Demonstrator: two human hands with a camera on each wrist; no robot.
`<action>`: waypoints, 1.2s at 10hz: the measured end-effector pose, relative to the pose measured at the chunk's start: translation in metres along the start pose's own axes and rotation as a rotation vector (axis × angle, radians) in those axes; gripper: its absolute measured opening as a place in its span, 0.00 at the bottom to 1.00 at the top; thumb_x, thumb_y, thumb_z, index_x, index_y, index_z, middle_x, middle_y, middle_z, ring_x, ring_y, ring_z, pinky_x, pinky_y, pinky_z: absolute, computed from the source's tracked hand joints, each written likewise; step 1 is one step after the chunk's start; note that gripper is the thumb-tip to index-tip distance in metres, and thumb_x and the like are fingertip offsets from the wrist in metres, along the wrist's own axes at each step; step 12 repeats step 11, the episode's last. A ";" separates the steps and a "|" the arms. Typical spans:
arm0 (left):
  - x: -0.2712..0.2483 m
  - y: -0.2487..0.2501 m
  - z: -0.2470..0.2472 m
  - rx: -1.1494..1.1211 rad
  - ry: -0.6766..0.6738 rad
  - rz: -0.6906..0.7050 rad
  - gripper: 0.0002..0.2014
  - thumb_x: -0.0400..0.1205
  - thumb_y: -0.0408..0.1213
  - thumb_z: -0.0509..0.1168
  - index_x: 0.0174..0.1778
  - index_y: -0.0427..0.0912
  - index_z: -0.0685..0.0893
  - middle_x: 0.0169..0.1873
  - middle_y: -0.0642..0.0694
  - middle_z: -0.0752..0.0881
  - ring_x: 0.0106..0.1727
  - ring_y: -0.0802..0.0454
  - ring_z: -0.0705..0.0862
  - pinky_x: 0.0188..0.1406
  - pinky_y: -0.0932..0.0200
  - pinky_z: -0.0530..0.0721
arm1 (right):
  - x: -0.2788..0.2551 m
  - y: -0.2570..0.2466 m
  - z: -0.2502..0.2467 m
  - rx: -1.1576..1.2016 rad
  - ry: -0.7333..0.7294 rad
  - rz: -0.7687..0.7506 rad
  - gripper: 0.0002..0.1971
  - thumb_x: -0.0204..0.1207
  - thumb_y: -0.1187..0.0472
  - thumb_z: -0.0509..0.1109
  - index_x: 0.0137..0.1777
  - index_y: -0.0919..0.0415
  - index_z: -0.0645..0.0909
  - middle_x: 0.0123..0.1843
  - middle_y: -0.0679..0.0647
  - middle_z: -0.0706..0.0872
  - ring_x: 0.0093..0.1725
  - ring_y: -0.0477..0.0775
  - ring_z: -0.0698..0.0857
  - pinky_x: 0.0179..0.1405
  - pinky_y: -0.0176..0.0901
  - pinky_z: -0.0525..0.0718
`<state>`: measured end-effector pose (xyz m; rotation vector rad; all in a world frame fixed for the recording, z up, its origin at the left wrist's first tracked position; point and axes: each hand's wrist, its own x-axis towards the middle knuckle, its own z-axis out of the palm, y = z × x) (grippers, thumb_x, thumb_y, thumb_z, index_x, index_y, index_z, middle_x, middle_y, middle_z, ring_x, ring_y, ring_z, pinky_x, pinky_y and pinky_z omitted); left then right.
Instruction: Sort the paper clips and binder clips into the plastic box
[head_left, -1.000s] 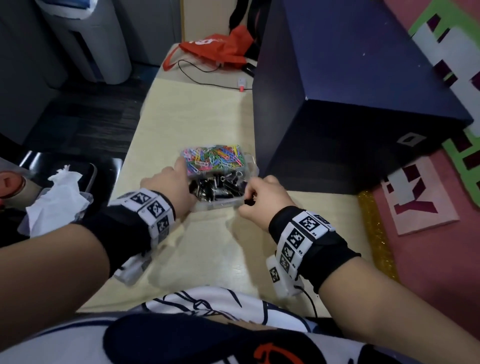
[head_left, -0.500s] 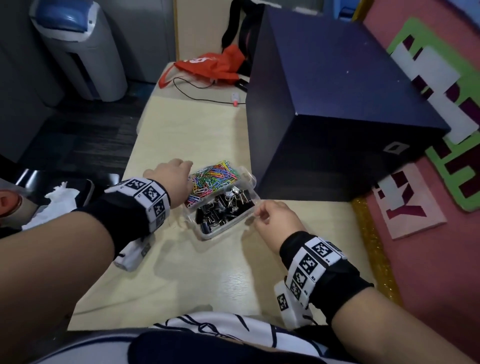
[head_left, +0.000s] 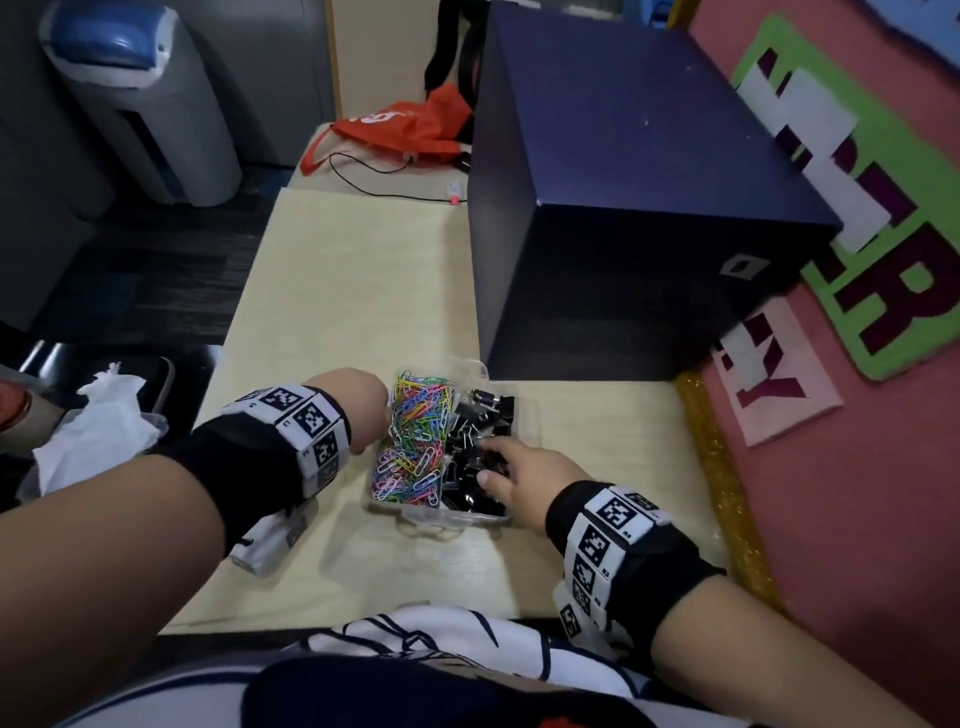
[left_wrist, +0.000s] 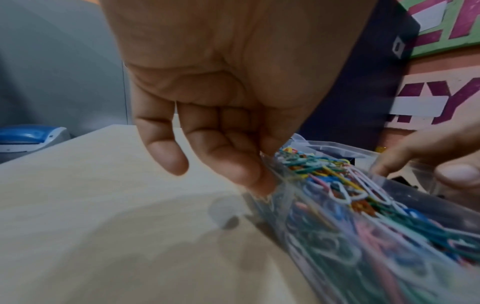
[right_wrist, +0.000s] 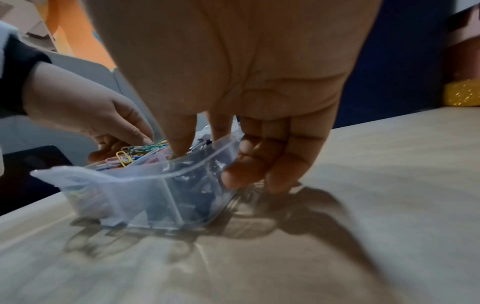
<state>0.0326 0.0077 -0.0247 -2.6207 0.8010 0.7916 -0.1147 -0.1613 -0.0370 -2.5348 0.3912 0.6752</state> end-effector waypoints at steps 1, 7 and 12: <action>-0.005 0.012 0.002 -0.043 -0.063 -0.032 0.19 0.85 0.39 0.55 0.30 0.41 0.83 0.23 0.51 0.82 0.26 0.51 0.79 0.42 0.56 0.82 | -0.011 0.008 -0.001 -0.023 -0.014 -0.018 0.24 0.83 0.46 0.59 0.78 0.45 0.65 0.62 0.58 0.85 0.61 0.60 0.82 0.58 0.45 0.79; -0.029 0.035 0.014 0.038 -0.069 -0.054 0.14 0.87 0.38 0.57 0.54 0.37 0.87 0.37 0.49 0.89 0.37 0.50 0.83 0.43 0.59 0.82 | -0.030 0.025 -0.003 -0.103 0.010 0.024 0.24 0.76 0.68 0.56 0.68 0.43 0.69 0.58 0.56 0.74 0.45 0.61 0.82 0.47 0.47 0.82; -0.025 0.028 0.008 -0.201 -0.029 -0.059 0.22 0.88 0.44 0.48 0.43 0.38 0.84 0.34 0.45 0.85 0.36 0.47 0.82 0.44 0.55 0.79 | -0.023 0.023 -0.015 0.031 0.149 0.165 0.12 0.83 0.51 0.58 0.58 0.59 0.70 0.53 0.58 0.84 0.48 0.58 0.83 0.44 0.45 0.77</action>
